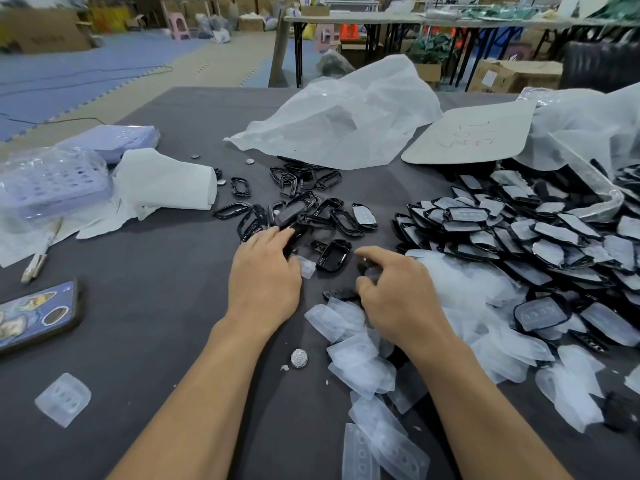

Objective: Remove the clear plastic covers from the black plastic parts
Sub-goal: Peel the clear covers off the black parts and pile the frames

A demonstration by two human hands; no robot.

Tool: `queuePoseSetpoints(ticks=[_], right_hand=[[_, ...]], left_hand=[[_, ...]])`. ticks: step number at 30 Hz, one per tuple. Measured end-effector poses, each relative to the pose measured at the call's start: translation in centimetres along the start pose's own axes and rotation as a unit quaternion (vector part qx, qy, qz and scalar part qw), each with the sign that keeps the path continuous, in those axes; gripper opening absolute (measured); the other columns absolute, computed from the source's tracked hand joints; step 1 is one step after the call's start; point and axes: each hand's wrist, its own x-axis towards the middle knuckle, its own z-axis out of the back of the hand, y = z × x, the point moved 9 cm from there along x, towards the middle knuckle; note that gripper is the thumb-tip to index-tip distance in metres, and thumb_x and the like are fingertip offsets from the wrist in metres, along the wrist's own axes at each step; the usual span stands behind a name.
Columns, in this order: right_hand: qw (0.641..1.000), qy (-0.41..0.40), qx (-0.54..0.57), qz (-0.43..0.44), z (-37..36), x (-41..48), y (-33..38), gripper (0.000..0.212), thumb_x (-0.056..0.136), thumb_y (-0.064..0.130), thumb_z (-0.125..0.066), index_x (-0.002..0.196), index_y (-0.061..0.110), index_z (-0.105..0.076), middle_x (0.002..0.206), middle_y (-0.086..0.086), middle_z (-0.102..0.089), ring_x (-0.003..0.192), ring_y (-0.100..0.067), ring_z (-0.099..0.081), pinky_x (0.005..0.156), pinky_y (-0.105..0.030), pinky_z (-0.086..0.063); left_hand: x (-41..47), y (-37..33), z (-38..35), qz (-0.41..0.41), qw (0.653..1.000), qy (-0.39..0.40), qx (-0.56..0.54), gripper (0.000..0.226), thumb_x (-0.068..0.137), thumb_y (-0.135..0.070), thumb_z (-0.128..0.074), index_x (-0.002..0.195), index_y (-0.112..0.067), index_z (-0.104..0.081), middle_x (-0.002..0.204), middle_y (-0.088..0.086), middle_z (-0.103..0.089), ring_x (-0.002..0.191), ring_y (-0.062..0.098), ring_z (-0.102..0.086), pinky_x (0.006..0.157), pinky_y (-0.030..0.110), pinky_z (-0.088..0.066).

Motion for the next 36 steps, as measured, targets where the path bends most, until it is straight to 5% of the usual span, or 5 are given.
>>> queuePoseSetpoints(ticks=[3, 9, 18, 28, 36], right_hand=[[0.996, -0.07, 0.048, -0.02, 1.8, -0.3, -0.4, 0.05, 0.089, 0.011, -0.063, 0.136, 0.03, -0.065, 0.098, 0.004, -0.073, 0.091, -0.017, -0.067, 0.094, -0.034, -0.055], [0.982, -0.177, 0.038, -0.055, 4.3, -0.7, -1.2, 0.048, 0.094, 0.006, -0.058, 0.135, 0.03, -0.066, 0.129, -0.006, -0.062, 0.118, -0.024, -0.052, 0.095, -0.019, -0.029], [0.965, -0.25, 0.072, 0.025, 5.4, -1.6, 1.0, 0.031, 0.094, 0.006, -0.064, 0.12, 0.02, -0.075, 0.085, 0.015, -0.065, 0.094, 0.006, -0.036, 0.1, -0.033, -0.04], [0.99, 0.057, -0.094, 0.086, -0.8, -0.6, 2.8, 0.014, 0.087, 0.028, -0.071, 0.09, 0.04, -0.076, 0.094, 0.02, -0.068, 0.103, -0.008, -0.047, 0.101, -0.025, -0.021], [0.987, -0.113, 0.105, 0.034, 3.4, -0.8, 1.4, 0.023, 0.083, 0.009, -0.077, 0.08, 0.03, -0.069, 0.077, 0.02, -0.056, 0.079, -0.001, -0.051, 0.074, -0.02, -0.041]], left_hand=[[-0.4, 0.0, 1.2, 0.006, 0.998, -0.057, -0.018, 0.031, 0.092, -0.01, -0.063, 0.116, -0.024, -0.079, 0.113, 0.0, -0.078, 0.109, 0.028, -0.066, 0.097, 0.036, -0.048], [-0.6, 1.1, 3.1, 0.084, 0.977, -0.135, -0.14, 0.026, 0.092, -0.018, -0.064, 0.098, -0.035, -0.082, 0.073, -0.02, -0.074, 0.078, 0.008, -0.07, 0.078, 0.024, -0.052], [-1.4, 4.7, 3.7, 0.222, 0.806, -0.221, -0.503, 0.019, 0.098, -0.01, -0.061, 0.08, -0.015, -0.067, 0.062, 0.003, -0.073, 0.043, 0.015, -0.058, 0.044, 0.02, -0.046], [-1.0, 3.3, 2.5, 0.216, 0.74, -0.155, -0.618, 0.015, 0.097, -0.017, -0.068, 0.088, -0.012, -0.079, 0.088, 0.013, -0.08, 0.084, 0.026, -0.08, 0.066, 0.025, -0.06], [-1.0, 2.7, 1.4, 0.21, 0.798, -0.091, -0.558, 0.038, 0.085, 0.016, -0.069, 0.092, -0.021, -0.078, 0.078, 0.004, -0.08, 0.069, 0.013, -0.074, 0.059, 0.017, -0.055]])
